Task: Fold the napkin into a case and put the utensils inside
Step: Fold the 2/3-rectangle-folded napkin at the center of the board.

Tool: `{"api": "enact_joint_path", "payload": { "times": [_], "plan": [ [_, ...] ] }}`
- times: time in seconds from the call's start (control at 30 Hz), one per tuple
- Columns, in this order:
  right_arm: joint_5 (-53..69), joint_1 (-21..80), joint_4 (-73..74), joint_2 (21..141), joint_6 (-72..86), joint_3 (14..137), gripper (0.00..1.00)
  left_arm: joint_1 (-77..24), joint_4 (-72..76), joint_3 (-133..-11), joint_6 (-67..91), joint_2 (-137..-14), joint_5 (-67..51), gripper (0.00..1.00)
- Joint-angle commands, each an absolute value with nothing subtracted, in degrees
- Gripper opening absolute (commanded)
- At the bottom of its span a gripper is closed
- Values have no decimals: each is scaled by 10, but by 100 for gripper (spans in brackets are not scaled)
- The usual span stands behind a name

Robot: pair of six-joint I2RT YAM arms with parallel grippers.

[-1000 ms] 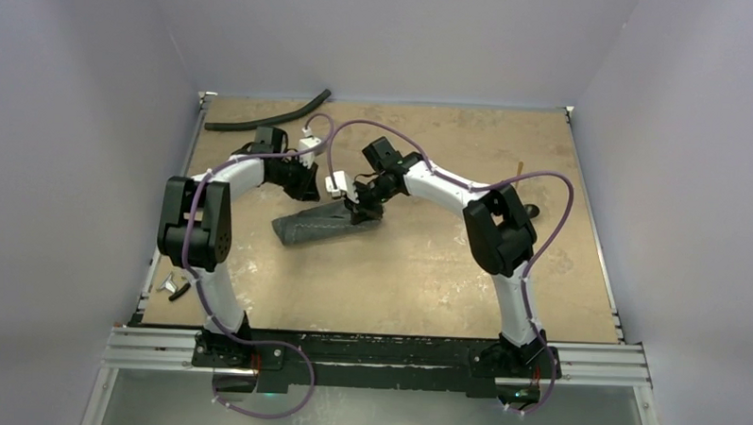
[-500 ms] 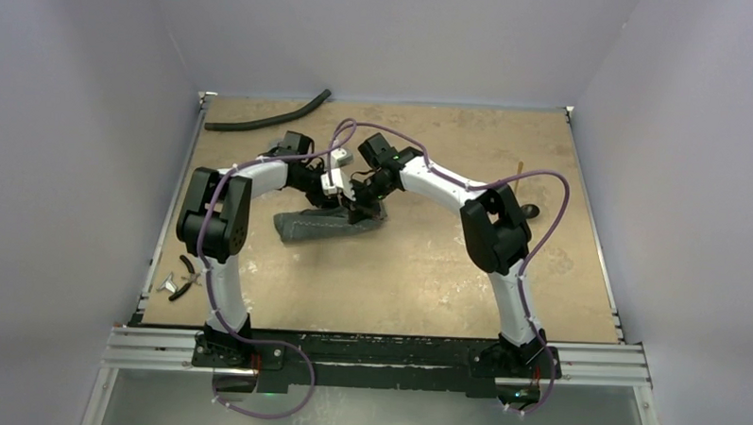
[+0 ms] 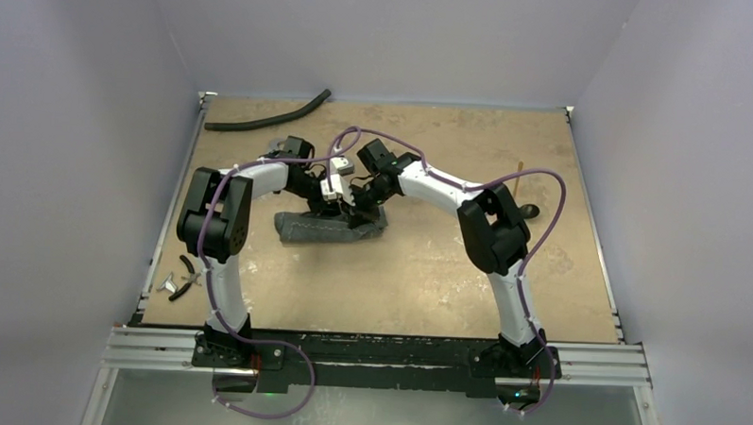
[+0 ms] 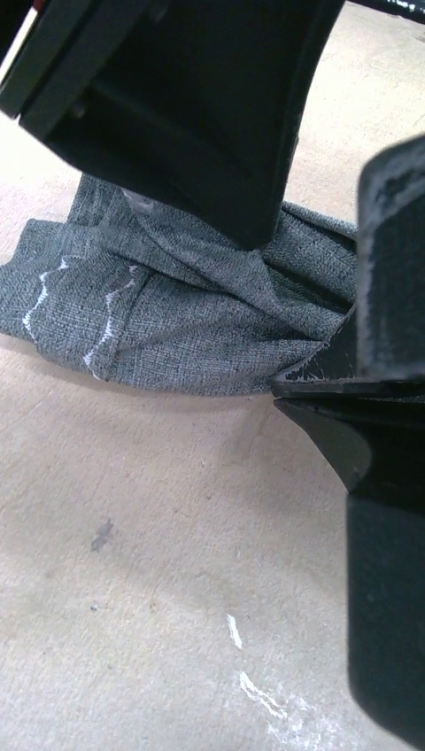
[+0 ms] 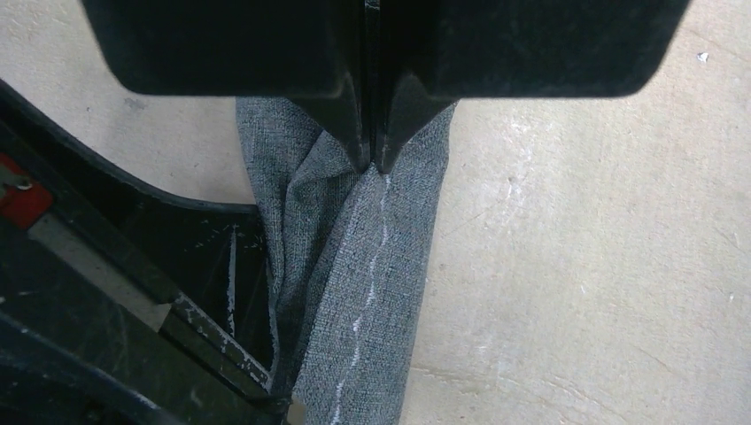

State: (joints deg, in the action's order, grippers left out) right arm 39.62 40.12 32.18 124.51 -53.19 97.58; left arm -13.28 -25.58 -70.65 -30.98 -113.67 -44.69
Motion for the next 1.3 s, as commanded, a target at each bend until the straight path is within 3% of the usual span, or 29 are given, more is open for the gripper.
{"api": "enact_joint_path", "payload": {
  "times": [0.0,0.57,0.83,1.07,1.27],
  "plan": [
    [406,402,312,1251,-526,991,0,-138,-298,-694,-368,-1126,-468,0],
    [435,388,298,1275,-506,1018,0,-148,-328,-685,-412,-1125,-481,0],
    [407,351,305,1317,-474,1015,0,-115,-259,-716,-323,-1091,-473,0],
    [423,350,379,1386,-476,1067,0,-80,-324,-803,-330,-1072,-488,0],
    [432,351,399,1405,-482,1077,0,-56,-465,-821,-460,-1031,-491,0]
  ]
}}
